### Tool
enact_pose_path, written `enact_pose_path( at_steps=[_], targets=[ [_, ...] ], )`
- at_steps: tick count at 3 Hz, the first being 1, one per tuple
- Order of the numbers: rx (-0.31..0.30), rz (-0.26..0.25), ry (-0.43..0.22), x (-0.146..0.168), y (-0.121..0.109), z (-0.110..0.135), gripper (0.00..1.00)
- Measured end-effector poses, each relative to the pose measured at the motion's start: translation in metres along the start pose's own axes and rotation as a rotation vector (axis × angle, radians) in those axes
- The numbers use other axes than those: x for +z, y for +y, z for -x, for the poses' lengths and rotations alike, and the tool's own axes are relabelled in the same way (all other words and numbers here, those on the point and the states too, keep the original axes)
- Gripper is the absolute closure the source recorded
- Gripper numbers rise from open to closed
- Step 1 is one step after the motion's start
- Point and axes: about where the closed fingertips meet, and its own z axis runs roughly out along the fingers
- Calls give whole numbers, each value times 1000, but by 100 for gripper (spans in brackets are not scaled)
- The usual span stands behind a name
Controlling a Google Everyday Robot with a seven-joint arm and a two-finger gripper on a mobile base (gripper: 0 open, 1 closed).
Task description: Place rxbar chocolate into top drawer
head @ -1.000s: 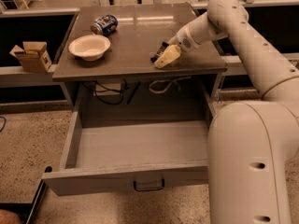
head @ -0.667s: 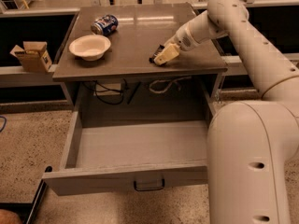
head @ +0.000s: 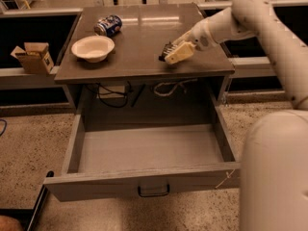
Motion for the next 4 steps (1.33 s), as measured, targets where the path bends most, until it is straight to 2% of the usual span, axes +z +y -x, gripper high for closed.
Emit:
enact_pose_path(
  at_steps=[1,2,3,4],
  targets=[
    [-108,62,-128,-55,62,9,100],
    [-264,205,-183,-59,160,3,100],
    [-251,238,-172,-45,170,-3,100],
    [-247,303,-1,16,177,-38,100]
  ],
)
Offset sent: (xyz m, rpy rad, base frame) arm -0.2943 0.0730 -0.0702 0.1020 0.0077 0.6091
